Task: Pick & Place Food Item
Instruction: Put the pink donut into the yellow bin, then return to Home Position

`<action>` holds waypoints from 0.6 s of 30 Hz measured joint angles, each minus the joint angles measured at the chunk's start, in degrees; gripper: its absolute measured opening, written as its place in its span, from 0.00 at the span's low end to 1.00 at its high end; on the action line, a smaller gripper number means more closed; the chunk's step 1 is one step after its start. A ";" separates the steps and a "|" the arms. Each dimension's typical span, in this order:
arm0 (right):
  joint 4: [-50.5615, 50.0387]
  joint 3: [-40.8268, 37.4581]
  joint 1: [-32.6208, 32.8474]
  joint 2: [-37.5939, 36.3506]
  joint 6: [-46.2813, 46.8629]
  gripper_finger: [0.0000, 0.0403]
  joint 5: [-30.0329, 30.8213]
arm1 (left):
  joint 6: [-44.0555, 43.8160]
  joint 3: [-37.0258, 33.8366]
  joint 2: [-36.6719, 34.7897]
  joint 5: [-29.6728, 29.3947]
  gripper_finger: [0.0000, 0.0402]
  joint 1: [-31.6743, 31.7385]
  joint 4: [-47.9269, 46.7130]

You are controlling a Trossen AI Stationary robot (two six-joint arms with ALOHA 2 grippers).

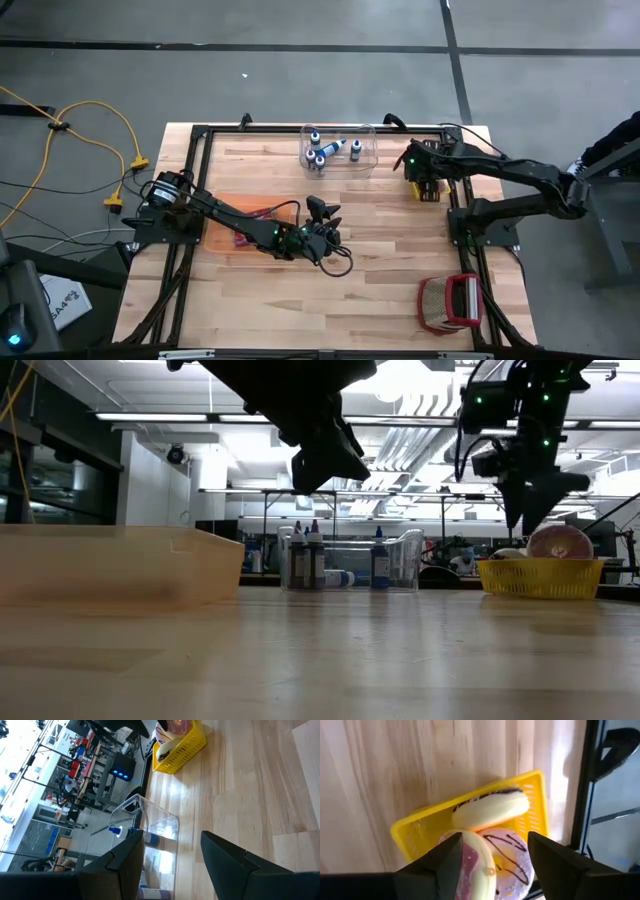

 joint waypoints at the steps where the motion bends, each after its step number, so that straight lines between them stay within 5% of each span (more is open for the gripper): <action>1: -0.36 0.67 0.00 0.00 0.00 0.52 -0.23 | 0.00 0.00 0.00 0.00 0.47 0.00 0.02; 18: -2.24 8.43 0.02 0.00 7.09 0.52 -2.87 | 0.37 0.00 0.00 -0.01 0.47 0.00 0.02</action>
